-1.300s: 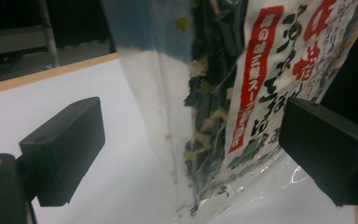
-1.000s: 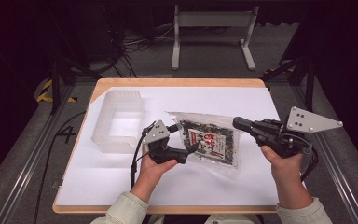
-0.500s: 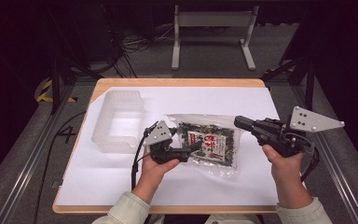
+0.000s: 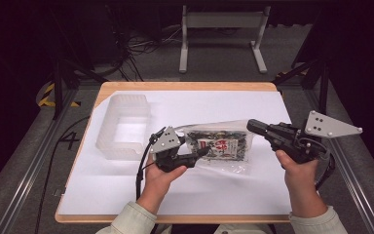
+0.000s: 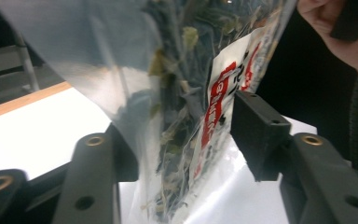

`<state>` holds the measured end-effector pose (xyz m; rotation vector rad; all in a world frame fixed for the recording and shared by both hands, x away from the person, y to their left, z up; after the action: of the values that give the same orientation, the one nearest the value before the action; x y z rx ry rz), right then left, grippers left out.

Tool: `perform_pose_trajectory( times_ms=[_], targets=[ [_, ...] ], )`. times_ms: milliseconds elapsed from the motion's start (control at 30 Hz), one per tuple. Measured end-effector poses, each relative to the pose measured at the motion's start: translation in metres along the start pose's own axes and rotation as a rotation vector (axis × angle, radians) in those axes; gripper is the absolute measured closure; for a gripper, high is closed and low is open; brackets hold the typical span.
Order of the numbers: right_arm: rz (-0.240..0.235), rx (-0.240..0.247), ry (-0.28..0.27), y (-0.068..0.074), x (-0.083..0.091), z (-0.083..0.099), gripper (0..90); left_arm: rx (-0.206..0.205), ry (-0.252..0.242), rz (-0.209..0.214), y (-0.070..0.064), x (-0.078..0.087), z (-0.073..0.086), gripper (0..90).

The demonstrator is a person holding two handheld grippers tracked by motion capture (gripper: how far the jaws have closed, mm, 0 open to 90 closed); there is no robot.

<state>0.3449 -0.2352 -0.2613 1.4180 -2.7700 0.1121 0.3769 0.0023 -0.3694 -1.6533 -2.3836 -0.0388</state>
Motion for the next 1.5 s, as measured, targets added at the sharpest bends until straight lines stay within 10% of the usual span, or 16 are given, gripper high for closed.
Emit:
perform_pose_trajectory(
  times_ms=[800,1500],
  targets=[
    [0.114,-0.044,-0.012,-0.025,0.008,0.007,77.7,-0.065,0.022,0.127,-0.009,0.015,-0.014,73.6],
    [0.198,-0.058,0.024,-0.039,0.019,0.016,63.8,-0.043,-0.061,0.04,0.016,0.054,-0.036,74.4]
  ],
)
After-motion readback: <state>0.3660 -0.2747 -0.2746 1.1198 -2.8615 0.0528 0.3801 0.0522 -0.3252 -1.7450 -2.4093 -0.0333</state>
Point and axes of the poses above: each handheld gripper's, and its own axes: x roughly backward along the jaws, z roughly out of its underside, y roughly to its left, the point moved 5 cm from there along -x, roughly forward along the jaws, and after that the axes turned 4 degrees about z, right-handed, at the moved point
